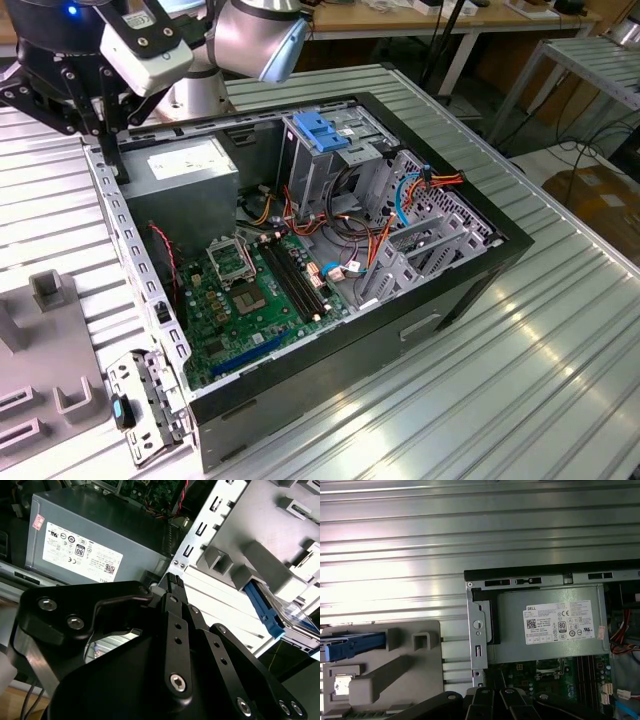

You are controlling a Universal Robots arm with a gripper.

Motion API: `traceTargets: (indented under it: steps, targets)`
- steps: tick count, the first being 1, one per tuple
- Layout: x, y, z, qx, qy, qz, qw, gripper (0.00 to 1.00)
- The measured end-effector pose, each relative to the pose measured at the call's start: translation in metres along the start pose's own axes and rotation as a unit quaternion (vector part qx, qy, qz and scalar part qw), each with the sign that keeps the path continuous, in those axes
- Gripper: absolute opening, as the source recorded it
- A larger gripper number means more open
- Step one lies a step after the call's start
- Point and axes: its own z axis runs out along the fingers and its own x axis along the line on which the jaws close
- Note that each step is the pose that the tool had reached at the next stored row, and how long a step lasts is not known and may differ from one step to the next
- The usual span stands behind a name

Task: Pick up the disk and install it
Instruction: 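Reach for the disk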

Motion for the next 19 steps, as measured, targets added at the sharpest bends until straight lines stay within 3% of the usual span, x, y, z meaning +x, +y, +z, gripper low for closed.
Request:
traceTargets:
  steps: [19]
  targets:
    - [0.0116, -0.0009, -0.0003, 0.0000, 0.0000, 0.000, 1.00000, 0.11]
